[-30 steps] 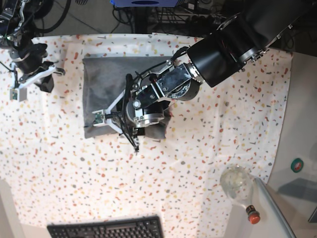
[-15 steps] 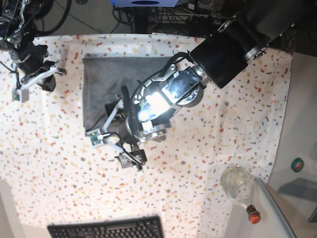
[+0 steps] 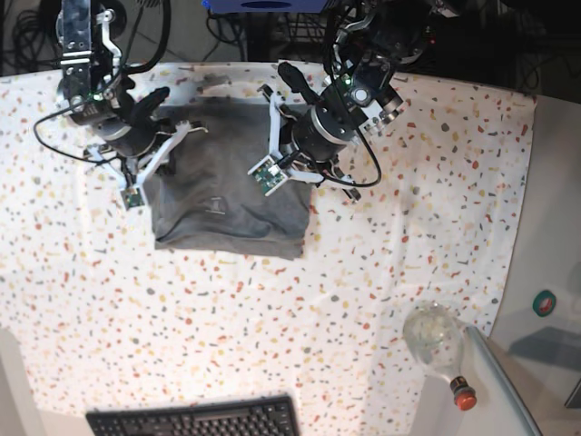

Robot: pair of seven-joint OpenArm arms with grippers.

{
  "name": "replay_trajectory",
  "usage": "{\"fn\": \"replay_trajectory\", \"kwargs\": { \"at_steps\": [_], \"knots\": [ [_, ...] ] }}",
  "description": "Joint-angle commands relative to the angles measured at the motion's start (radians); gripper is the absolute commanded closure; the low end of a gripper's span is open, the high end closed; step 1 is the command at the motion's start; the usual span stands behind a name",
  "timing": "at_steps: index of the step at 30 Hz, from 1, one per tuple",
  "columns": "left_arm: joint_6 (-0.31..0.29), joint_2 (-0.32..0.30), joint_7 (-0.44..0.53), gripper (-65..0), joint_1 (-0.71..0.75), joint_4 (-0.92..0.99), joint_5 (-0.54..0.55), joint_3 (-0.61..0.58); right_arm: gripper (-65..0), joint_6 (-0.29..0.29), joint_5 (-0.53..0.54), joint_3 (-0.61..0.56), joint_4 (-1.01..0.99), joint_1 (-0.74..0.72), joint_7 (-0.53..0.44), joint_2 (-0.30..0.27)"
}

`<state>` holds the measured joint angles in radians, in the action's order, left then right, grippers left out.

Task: Layout the t-shirt on the table in an organized manner, then fold the t-shirt properly
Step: 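Pat the folded shirt's edge square with both grippers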

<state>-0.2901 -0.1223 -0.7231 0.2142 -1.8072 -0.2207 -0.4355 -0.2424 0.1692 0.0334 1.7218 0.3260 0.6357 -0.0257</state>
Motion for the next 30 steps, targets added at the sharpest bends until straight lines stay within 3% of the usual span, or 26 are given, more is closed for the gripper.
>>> {"fn": "replay_trajectory", "kwargs": {
  "at_steps": [1, 7, 11, 17, 25, 30],
  "knots": [
    [0.004, 0.005, 0.015, 0.0, 0.004, -0.010, 0.002, -0.003, 0.0, 0.004, 0.000, -0.005, 0.017, -0.006, -0.015, -0.004],
    [0.004, 0.011, 0.020, 0.0, 0.003, 0.180, 0.004, -0.015, 0.0, 0.004, 0.002, -0.045, -0.121, -0.017, -0.021, -0.003],
    [0.005, 0.003, 0.139, 0.0, 0.004, 0.254, 0.002, -0.004, 0.0, 0.005, 0.002, -0.042, -0.197, -0.028, -0.021, -0.003],
    [0.005, -0.029, 0.150, 0.0, 0.011, 0.119, 0.002, -0.003, 0.0, 0.088, 0.002, -0.049, -0.015, 0.029, -0.015, -0.003],
    [0.005, -0.029, 0.113, 0.0, 0.011, 0.082, 0.004, 0.005, 0.0, 0.096, 0.003, -0.042, -0.107, 0.015, -0.018, -0.006],
    [0.004, -0.040, 0.113, 0.0, 0.080, -0.072, 0.056, 0.168, 0.0, 0.096, -0.001, -0.026, 0.172, 0.091, 0.000, -0.041]
  ]
}}
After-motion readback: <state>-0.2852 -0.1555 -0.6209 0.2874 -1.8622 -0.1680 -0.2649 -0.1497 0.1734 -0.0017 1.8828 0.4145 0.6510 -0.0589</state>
